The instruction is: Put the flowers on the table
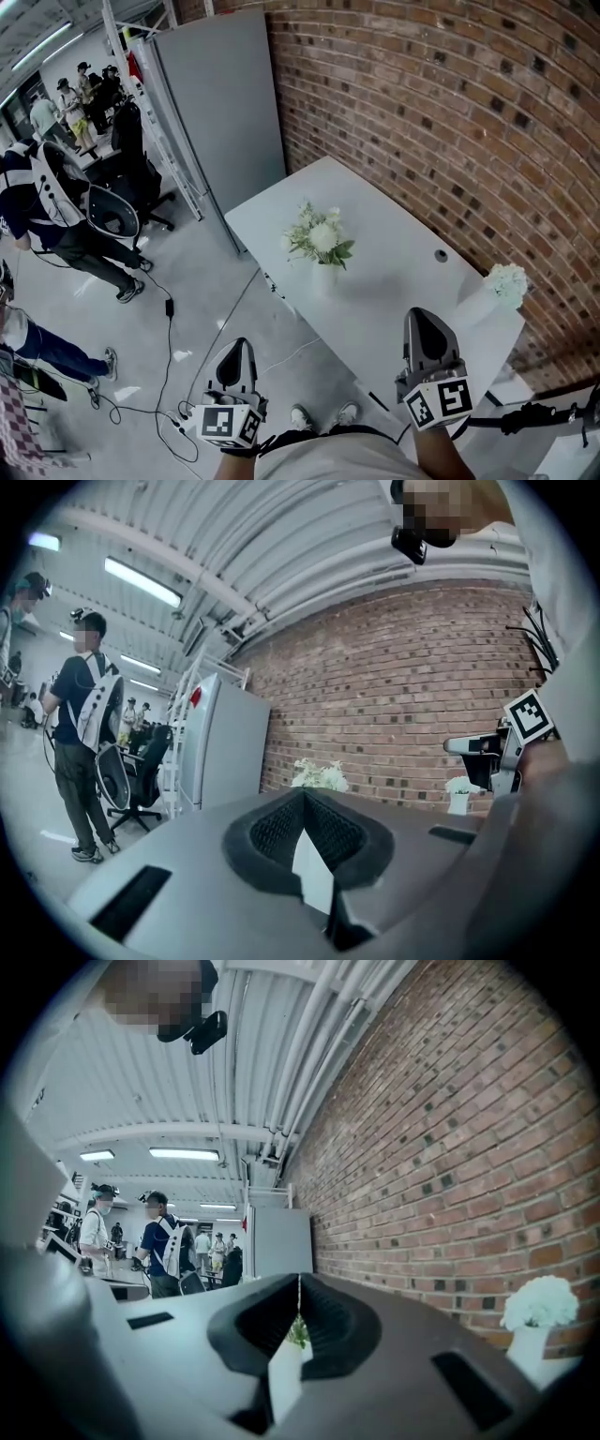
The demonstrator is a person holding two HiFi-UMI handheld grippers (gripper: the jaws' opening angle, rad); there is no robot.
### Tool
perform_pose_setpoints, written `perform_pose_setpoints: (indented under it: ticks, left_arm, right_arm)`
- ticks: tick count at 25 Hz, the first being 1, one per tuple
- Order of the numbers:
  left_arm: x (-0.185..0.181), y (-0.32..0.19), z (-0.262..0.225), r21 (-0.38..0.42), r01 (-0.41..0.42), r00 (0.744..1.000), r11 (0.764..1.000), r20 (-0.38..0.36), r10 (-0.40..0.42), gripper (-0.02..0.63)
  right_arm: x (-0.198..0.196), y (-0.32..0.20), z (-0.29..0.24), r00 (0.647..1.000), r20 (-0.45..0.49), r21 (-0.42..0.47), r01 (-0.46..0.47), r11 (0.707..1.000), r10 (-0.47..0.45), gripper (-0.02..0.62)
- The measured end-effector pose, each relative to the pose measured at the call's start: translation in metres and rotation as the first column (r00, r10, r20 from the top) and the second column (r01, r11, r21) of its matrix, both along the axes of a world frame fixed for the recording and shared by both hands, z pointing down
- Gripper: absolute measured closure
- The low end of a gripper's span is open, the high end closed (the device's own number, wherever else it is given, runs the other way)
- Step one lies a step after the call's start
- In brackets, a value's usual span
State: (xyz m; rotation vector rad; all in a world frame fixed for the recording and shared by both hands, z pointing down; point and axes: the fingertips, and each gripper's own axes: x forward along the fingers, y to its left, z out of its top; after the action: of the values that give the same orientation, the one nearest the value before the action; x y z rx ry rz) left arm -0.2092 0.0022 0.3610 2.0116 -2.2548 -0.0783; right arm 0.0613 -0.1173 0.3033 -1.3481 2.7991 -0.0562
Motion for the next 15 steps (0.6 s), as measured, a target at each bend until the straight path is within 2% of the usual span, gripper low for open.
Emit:
perform_pose_setpoints:
  ticks: [15]
  left_arm:
    - [0.011,-0.015,0.001,0.009,-0.04,0.999,0.999,0.013,0.04,0.598]
  right_arm:
    - [0.009,-0.007,0.0,1.0,-0.026,0.007,-0.01,1.0,0.011,0.578]
